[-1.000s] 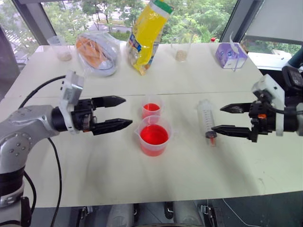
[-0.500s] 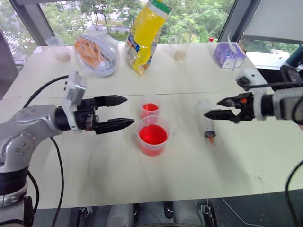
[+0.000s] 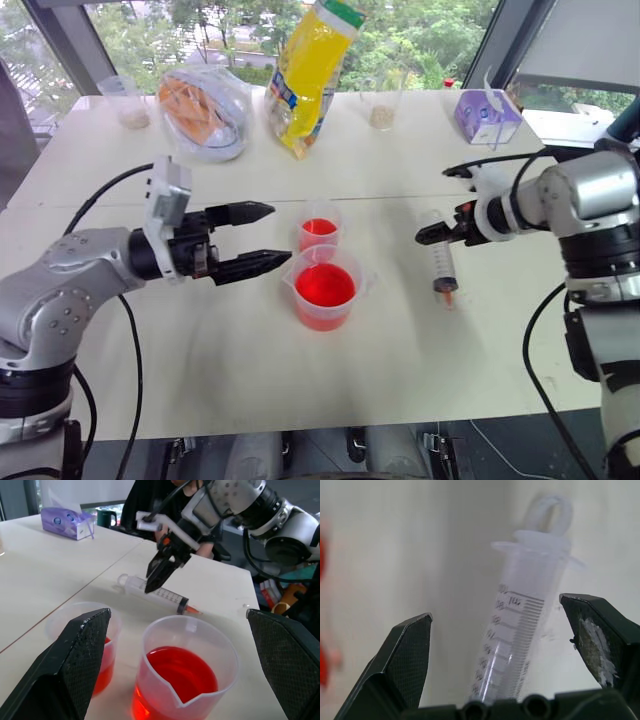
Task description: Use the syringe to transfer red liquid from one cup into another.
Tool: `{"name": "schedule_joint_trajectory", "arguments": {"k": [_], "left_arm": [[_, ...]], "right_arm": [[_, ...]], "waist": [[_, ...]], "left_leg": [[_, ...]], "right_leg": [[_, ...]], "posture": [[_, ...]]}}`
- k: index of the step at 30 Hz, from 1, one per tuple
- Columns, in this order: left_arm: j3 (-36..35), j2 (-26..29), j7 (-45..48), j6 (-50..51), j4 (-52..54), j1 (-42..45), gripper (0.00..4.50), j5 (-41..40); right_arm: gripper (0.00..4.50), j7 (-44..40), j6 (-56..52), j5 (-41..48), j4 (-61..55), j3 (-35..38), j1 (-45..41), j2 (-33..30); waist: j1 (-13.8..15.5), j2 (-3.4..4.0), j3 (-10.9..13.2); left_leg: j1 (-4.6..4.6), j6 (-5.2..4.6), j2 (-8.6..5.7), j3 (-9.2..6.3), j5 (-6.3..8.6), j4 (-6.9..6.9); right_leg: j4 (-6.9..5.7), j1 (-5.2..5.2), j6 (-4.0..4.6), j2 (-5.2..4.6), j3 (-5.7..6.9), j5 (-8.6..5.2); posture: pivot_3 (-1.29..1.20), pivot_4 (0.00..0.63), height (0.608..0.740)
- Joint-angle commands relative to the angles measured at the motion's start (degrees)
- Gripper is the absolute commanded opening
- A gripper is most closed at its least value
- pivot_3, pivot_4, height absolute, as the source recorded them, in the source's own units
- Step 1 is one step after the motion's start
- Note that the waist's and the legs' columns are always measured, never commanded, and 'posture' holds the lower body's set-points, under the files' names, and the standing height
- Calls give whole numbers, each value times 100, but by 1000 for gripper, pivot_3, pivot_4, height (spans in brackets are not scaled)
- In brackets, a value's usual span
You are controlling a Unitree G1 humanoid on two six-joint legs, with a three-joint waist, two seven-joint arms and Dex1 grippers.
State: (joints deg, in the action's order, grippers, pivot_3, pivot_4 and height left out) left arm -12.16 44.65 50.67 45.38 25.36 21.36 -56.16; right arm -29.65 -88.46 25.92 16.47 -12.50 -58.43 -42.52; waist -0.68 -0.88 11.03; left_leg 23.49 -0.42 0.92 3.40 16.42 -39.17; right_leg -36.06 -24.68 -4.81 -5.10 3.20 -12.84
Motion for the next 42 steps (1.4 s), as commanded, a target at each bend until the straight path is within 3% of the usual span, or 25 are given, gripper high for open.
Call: {"name": "schedule_joint_trajectory", "arguments": {"k": [1,8,14,15,23,29,35,39,42], "left_arm": [[-118,-38,-112,-155,203,12,4500,14],[-99,-74,-236,-214,285,-25,4500,35],[-119,-65,-286,-232,328,-58,4500,42],[-120,-59,-278,-238,318,-57,4500,50],[-136,121,-12,-232,-34,301,4500,52],[-37,249,358,-314,-525,753,4500,208],[136,252,685,-344,-1037,1315,4500,429],[310,197,886,-379,-1365,1709,4500,614],[345,191,1036,-357,-1585,1949,4500,689]], "right_arm": [[4454,-17,302,-273,344,-110,-159,118],[4454,-334,879,-704,1022,-604,-231,413],[1591,-652,1095,-995,1227,-857,-153,474],[1382,-691,1102,-1030,1227,-865,-141,475],[1379,-848,1028,-868,148,-104,-125,278],[1379,-1438,2033,311,-2032,1726,277,411],[1379,-1248,2579,1973,-3462,3187,597,1570],[1379,-982,2860,2696,-4030,3267,1034,2220],[1379,-955,3335,2618,-4278,2846,1511,2555]], "waist": [[2,0,0],[-8,-2,-1],[-38,-6,-4],[-39,-6,-5],[-8,-1,-2],[12,3,1],[0,0,-1],[1,0,-1],[3,0,-1]], "left_leg": [[0,0,0,0,0,0],[-2,0,0,0,0,0],[-9,1,1,0,-1,-1],[-13,0,1,0,0,-1],[-9,2,1,-1,-1,0],[-1,2,2,-1,-1,3],[-4,2,4,-7,-1,3],[-8,3,5,-7,-1,3],[-8,3,4,-6,-1,3]], "right_leg": [[-1,0,0,0,0,0],[-2,1,0,2,0,0],[-3,5,0,5,0,1],[-4,8,0,7,-1,1],[-4,4,1,9,0,1],[-3,-3,0,9,3,1],[-1,6,-1,6,9,2],[-6,7,-1,6,8,2],[-6,7,0,7,8,2]], "posture": [[0,150,740],[0,150,740],[0,150,740],[0,150,740],[0,150,740],[0,150,740],[0,150,740],[0,150,740],[0,150,740]]}}
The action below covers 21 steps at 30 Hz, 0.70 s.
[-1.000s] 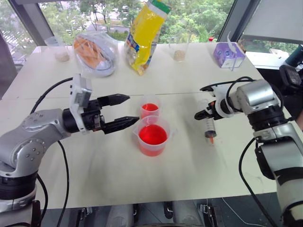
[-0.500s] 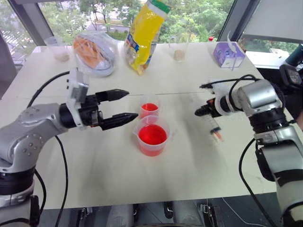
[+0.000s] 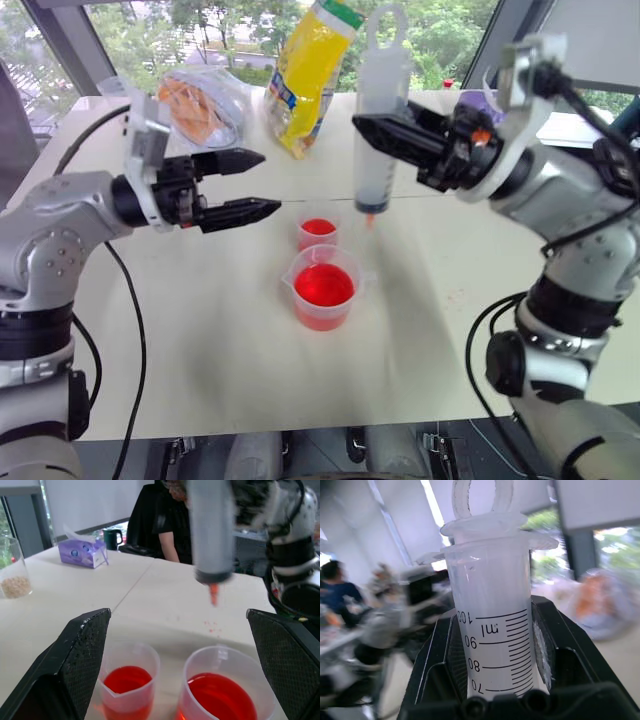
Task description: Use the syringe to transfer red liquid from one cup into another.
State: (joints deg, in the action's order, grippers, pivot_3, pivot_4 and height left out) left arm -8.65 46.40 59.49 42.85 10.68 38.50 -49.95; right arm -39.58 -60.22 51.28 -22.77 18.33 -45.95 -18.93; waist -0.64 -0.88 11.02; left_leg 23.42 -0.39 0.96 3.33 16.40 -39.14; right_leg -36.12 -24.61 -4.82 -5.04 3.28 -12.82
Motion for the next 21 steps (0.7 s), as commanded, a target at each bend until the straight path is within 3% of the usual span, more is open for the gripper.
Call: {"name": "schedule_joint_trajectory", "arguments": {"k": [1,11,21], "left_arm": [[19,-4,177,-88,-149,303,4500,82],[71,-150,263,319,20,609,4500,-166],[109,-93,369,720,442,411,4500,-417]], "right_arm": [[1379,-29,723,-28,-379,-416,467,268],[1379,-817,3026,-1620,232,-2095,2058,391],[1379,-997,3829,-2162,562,-2492,2510,271]], "waist": [[-4,0,0],[-7,0,0],[-9,0,0]], "left_leg": [[0,0,0,1,0,0],[0,0,-2,0,0,-1],[-2,4,0,-2,-3,-1]], "right_leg": [[0,0,0,0,0,0],[2,-1,0,0,-2,0],[-1,0,0,0,-2,0]], "posture": [[0,150,740],[0,150,740],[0,150,740]]}}
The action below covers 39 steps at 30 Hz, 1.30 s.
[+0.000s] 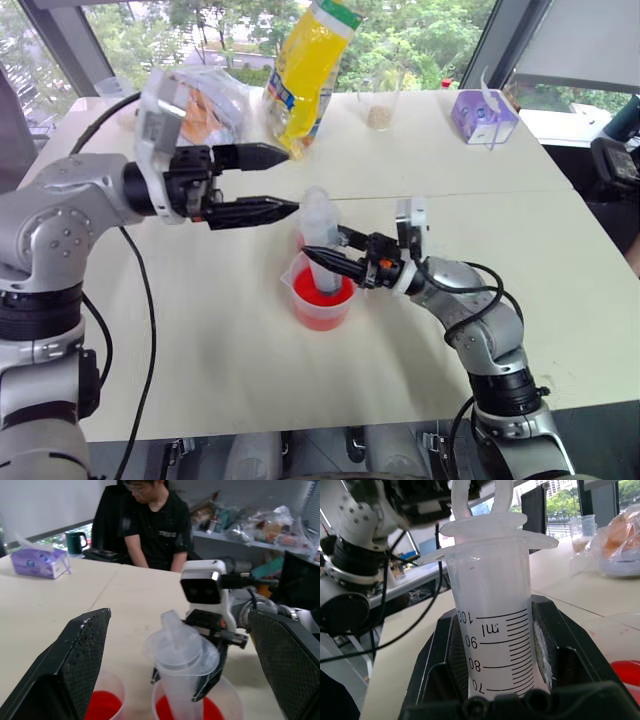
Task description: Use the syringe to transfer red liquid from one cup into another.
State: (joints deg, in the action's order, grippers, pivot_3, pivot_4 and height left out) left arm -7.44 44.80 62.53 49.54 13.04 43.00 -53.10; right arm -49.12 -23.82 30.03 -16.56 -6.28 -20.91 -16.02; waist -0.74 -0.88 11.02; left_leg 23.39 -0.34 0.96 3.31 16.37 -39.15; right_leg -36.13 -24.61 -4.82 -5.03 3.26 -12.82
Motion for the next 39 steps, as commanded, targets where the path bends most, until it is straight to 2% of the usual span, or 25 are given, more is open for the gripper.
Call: {"name": "schedule_joint_trajectory", "arguments": {"k": [1,22,25,32,39], "left_arm": [[1,61,65,72,236,-74,4500,-106],[309,-513,-314,304,264,-279,4500,-90],[343,-568,-354,294,220,-271,3639,-60],[315,-581,-396,289,208,-251,22,-80],[147,-574,-437,213,96,-14,22,-122]], "right_arm": [[1379,-46,219,-56,-52,-53,18,-30],[1379,-52,365,-203,-71,-247,16,-141],[1379,-48,364,-211,-78,-265,3,-142],[1379,-51,349,-207,-103,-292,10,-163],[1379,-120,291,-166,-103,-328,58,-224]], "waist": [[2,0,0],[2,-1,0],[2,-1,0],[1,-1,-1],[6,-1,-1]], "left_leg": [[0,1,0,0,0,0],[-3,5,-1,-3,-3,0],[-4,5,-1,-3,-3,0],[-4,6,-1,-4,-3,0],[-5,7,-1,-5,-4,-1]], "right_leg": [[0,0,0,0,0,0],[-1,3,1,1,0,0],[-2,3,1,1,0,0],[-2,4,1,1,0,0],[-3,5,1,1,0,0]], "posture": [[0,150,740],[0,150,740],[0,150,740],[0,150,740],[0,150,740]]}}
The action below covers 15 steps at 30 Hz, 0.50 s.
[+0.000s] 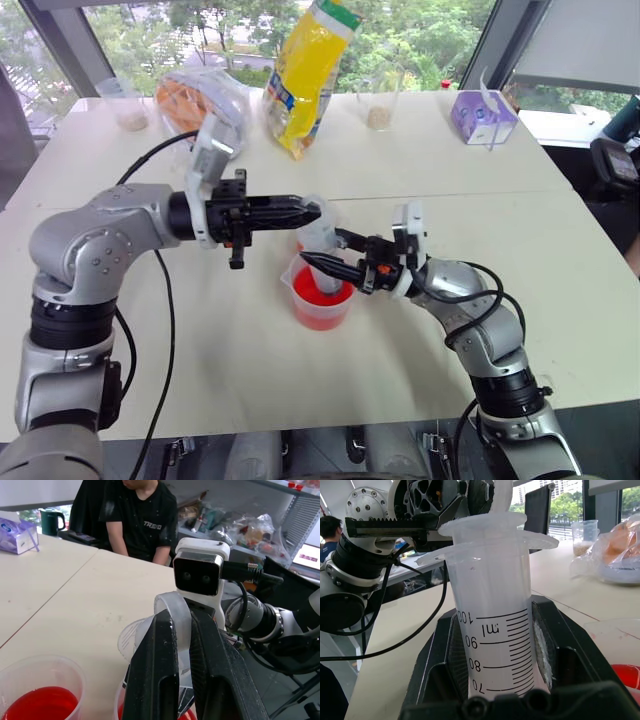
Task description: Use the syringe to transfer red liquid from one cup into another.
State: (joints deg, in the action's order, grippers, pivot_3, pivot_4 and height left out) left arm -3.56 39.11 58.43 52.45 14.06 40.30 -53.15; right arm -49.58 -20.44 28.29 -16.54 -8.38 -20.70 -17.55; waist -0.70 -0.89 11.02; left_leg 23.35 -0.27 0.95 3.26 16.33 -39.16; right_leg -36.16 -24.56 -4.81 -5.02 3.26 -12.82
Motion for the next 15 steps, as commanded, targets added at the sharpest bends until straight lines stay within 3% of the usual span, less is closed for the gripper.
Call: {"name": "schedule_joint_trajectory", "arguments": {"k": [1,15], "left_arm": [[-284,15,-24,-84,-66,341,22,-124],[-493,143,20,-217,-552,979,22,25]], "right_arm": [[1379,-88,-63,18,-101,-128,42,-80],[1379,-228,-242,135,-58,-262,46,-268]], "waist": [[3,0,0],[6,0,0]], "left_leg": [[0,0,0,0,0,0],[1,0,-1,0,0,-1]], "right_leg": [[0,0,0,0,0,0],[0,0,0,0,0,0]], "posture": [[0,150,740],[0,150,740]]}}
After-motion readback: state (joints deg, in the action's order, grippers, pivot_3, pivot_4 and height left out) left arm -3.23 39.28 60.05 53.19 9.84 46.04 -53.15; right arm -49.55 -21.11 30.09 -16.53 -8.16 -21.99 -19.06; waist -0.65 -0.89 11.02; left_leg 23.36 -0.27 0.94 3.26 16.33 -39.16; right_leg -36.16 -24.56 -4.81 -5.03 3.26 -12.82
